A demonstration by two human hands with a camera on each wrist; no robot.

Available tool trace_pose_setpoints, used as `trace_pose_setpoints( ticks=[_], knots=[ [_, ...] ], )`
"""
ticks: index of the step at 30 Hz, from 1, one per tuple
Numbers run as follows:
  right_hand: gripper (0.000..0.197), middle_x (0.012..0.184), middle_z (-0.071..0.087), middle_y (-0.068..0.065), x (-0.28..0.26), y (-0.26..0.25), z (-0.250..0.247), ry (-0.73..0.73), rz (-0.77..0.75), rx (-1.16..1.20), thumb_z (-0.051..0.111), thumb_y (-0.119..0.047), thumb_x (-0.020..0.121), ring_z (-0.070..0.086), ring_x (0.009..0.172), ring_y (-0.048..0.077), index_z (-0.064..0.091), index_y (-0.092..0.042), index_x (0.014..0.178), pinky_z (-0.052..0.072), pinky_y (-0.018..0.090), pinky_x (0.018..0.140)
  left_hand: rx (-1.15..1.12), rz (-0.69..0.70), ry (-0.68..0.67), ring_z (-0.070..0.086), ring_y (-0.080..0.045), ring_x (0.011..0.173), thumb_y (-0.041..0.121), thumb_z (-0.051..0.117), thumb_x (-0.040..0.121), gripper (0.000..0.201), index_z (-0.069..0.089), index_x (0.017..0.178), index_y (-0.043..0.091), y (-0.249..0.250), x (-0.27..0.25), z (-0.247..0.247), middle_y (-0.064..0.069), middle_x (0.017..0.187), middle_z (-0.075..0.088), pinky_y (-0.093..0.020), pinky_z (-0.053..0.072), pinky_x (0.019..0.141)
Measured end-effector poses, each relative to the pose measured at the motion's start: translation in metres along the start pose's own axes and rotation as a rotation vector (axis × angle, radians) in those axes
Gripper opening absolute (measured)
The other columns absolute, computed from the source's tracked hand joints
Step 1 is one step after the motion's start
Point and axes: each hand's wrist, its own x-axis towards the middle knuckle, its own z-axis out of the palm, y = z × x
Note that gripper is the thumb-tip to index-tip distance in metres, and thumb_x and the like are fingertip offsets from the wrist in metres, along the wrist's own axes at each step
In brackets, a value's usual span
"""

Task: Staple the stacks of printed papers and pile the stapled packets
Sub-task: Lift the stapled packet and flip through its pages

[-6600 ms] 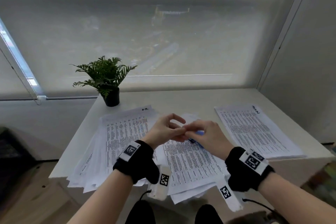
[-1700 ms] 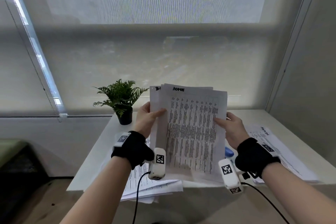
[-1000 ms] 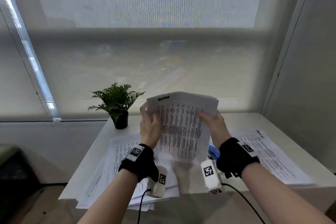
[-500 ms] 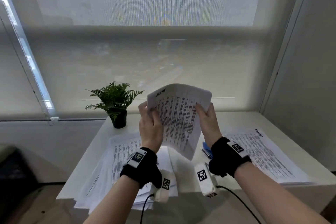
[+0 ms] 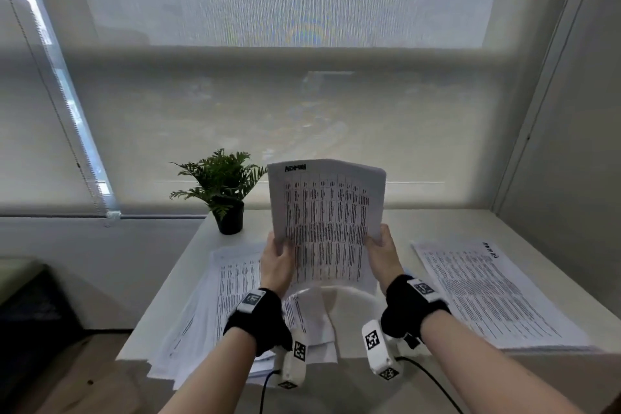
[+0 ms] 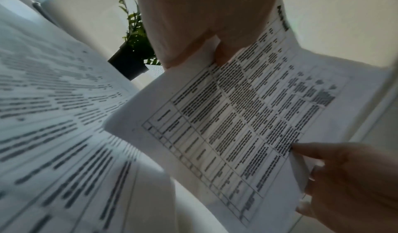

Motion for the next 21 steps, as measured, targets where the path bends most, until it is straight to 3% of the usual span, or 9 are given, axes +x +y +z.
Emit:
trace_pose_setpoints(
  ticks=[3,7,10,11,14,16,18,19,21],
  knots=[
    [0.022,0.110,0.065,0.004,0.005,-0.009,-0.006,0.041,-0.050,-0.068,0.042,-0.013,0.096,0.062,0.102,0.025,0.054,-0.025,0.109,0.048,0.043,0.097,-0.040,-0.030,-0.011,0.056,-0.016,0.079,0.012,0.042,0.098,0.014,0.053,0.105,0.010,0.008,0.004,-0.006,-0.004,0.092,0.061,-0.022,0.048,0.066],
    [0.024,0.107,0.066,0.006,-0.002,-0.011,-0.023,0.019,0.013,-0.180,0.041,-0.014,0.095,0.062,0.100,0.025,0.057,-0.018,0.113,0.049,0.039,0.093,-0.104,-0.240,-0.125,0.053,-0.020,0.073,0.010,0.045,0.094,0.013,0.054,0.086,0.015,0.005,-0.002,-0.012,-0.004,0.080,0.056,-0.033,0.045,0.067],
    [0.029,0.108,0.069,0.006,-0.010,0.007,-0.035,-0.011,0.102,-0.247,0.045,-0.018,0.093,0.064,0.102,0.026,0.061,-0.015,0.117,0.050,0.045,0.097,-0.004,-0.379,-0.302,0.055,-0.018,0.073,0.016,0.050,0.093,0.009,0.055,0.098,0.010,-0.001,-0.006,-0.015,-0.006,0.084,0.056,-0.029,0.045,0.064],
    [0.030,0.107,0.070,0.007,-0.014,0.012,-0.038,-0.029,0.132,-0.265,0.047,-0.018,0.092,0.065,0.101,0.027,0.062,-0.014,0.117,0.050,0.046,0.097,0.017,-0.407,-0.332,0.057,-0.019,0.078,0.023,0.053,0.093,0.018,0.054,0.106,0.009,-0.002,-0.005,-0.016,-0.007,0.090,0.057,-0.030,0.047,0.067],
    [0.032,0.116,0.062,0.026,-0.029,0.023,-0.045,-0.088,0.199,-0.329,0.044,-0.015,0.096,0.058,0.111,0.042,0.058,-0.001,0.122,0.050,0.040,0.093,-0.040,-0.447,-0.310,0.056,-0.032,0.110,0.043,0.053,0.091,0.053,0.042,0.127,0.007,0.000,0.005,-0.011,-0.015,0.120,0.053,-0.045,0.049,0.090],
    [0.037,0.116,0.056,0.034,-0.035,0.030,-0.047,-0.131,0.234,-0.341,0.041,-0.015,0.099,0.054,0.109,0.047,0.051,0.010,0.124,0.044,0.037,0.081,-0.025,-0.422,-0.236,0.051,-0.033,0.117,0.034,0.049,0.096,0.046,0.042,0.129,0.002,-0.001,0.012,-0.003,-0.014,0.126,0.050,-0.045,0.046,0.097],
    [0.038,0.094,0.056,0.025,-0.036,0.038,-0.046,-0.170,0.276,-0.353,0.041,-0.018,0.099,0.054,0.088,0.035,0.055,0.013,0.116,0.040,0.035,0.078,0.044,-0.350,-0.190,0.059,-0.030,0.102,0.021,0.052,0.093,0.030,0.055,0.114,0.000,-0.016,0.023,0.006,-0.022,0.120,0.060,-0.040,0.051,0.086],
    [0.036,0.088,0.051,0.017,-0.037,0.039,-0.045,-0.186,0.292,-0.371,0.042,-0.021,0.099,0.049,0.081,0.027,0.057,0.011,0.104,0.036,0.032,0.075,0.097,-0.341,-0.175,0.063,-0.030,0.096,0.024,0.054,0.088,0.032,0.060,0.108,0.000,-0.027,0.029,0.010,-0.024,0.114,0.064,-0.039,0.053,0.085],
    [0.029,0.080,0.049,0.010,-0.033,0.040,-0.047,-0.160,0.248,-0.471,0.044,-0.030,0.096,0.045,0.075,0.021,0.055,-0.006,0.082,0.034,0.030,0.070,0.190,-0.349,-0.146,0.066,-0.033,0.095,0.033,0.054,0.081,0.039,0.064,0.105,0.004,-0.063,0.046,0.015,-0.020,0.103,0.069,-0.044,0.054,0.087]
  ],
)
